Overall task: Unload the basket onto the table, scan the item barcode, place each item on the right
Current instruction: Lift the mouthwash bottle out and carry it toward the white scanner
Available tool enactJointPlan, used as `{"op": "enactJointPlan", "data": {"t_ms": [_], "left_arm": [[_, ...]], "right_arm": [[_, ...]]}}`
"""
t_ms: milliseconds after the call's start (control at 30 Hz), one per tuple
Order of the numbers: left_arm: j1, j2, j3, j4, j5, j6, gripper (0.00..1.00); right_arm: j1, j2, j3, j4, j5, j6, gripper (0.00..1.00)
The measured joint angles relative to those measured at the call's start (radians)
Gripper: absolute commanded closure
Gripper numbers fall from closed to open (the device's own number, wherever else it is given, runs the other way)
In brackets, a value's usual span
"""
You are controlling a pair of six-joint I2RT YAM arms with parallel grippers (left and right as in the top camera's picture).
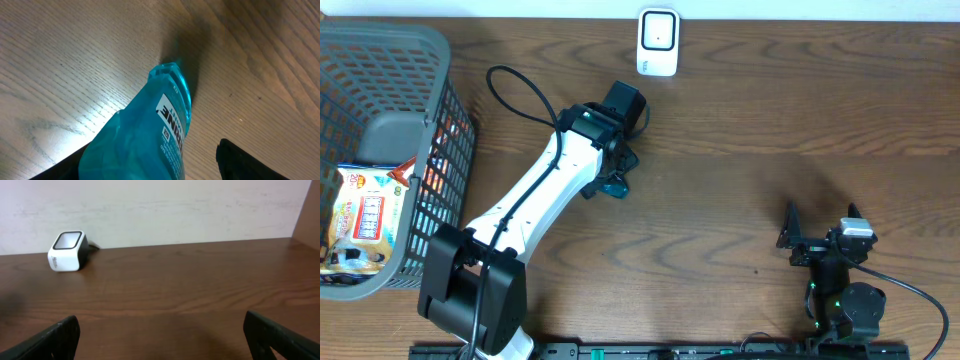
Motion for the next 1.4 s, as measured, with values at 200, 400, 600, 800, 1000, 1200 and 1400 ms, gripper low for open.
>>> {"op": "enactJointPlan", "data": {"t_ms": [200, 400, 600, 800, 1000, 1200, 1400], "left_arm": [[0.0, 0.012, 0.0, 0.0, -0.004, 0.0, 0.58], [0.0, 0.041, 0.017, -0.007, -0.013, 0.004, 0.47], [0.001, 0.041, 0.017, -0.008, -0.014, 0.004, 0.24], [0.017, 0.046, 0.027, -0.035, -0.019, 0.019, 0.09], [0.038, 0.063, 0.122, -0.093, -0.019, 0.026, 0.08], [0.041, 0.063, 0.17, -0.096, -0.019, 0.026, 0.08], [0.042, 0.063, 0.17, -0.097, -0.019, 0.026, 0.08]], "right_arm": [[0.0, 0.0, 0.0, 0.0, 0.0, 0.0, 0.01], [0.0, 0.0, 0.0, 0.0, 0.0, 0.0, 0.01], [0.0, 0.0, 0.0, 0.0, 0.0, 0.0, 0.01], [0.0, 0.0, 0.0, 0.0, 0.0, 0.0, 0.01], [0.0, 0.0, 0.0, 0.0, 0.0, 0.0, 0.01], [0.0, 0.0, 0.0, 0.0, 0.0, 0.0, 0.01], [0.0, 0.0, 0.0, 0.0, 0.0, 0.0, 0.01]]}}
